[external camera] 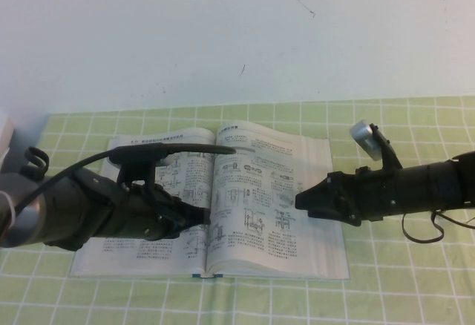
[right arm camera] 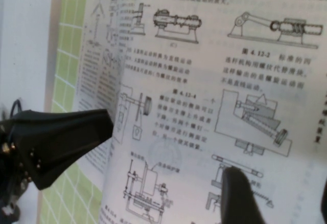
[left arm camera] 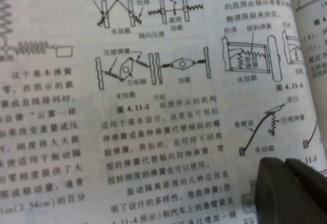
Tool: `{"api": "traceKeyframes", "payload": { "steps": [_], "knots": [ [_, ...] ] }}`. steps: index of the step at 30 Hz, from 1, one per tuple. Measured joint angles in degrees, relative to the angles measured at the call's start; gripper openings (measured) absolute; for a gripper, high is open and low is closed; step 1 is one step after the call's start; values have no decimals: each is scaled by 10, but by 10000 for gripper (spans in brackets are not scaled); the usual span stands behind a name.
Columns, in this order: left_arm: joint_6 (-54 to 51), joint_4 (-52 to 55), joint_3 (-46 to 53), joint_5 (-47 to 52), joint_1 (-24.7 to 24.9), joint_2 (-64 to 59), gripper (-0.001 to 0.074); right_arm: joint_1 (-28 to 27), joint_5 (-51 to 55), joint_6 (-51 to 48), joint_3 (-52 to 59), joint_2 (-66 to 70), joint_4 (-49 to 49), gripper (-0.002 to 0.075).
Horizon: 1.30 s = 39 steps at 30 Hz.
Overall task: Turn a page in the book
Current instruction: Open the closed book
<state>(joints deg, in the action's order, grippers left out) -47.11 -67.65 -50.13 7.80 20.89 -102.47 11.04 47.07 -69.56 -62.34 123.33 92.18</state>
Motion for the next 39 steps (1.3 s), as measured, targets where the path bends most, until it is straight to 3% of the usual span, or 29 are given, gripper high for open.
{"api": "traceKeyframes", "payload": {
  "steps": [9,33,39],
  "knots": [
    [0,0,0,3,0,0,-2,1,69,-53,0,35,59,349],
    [-31,-39,0,26,0,0,-2,5,135,-86,-6,35,63,349],
    [-45,-39,-1,27,0,0,-2,-6,132,-35,-59,-4,-19,349]
  ]
}}
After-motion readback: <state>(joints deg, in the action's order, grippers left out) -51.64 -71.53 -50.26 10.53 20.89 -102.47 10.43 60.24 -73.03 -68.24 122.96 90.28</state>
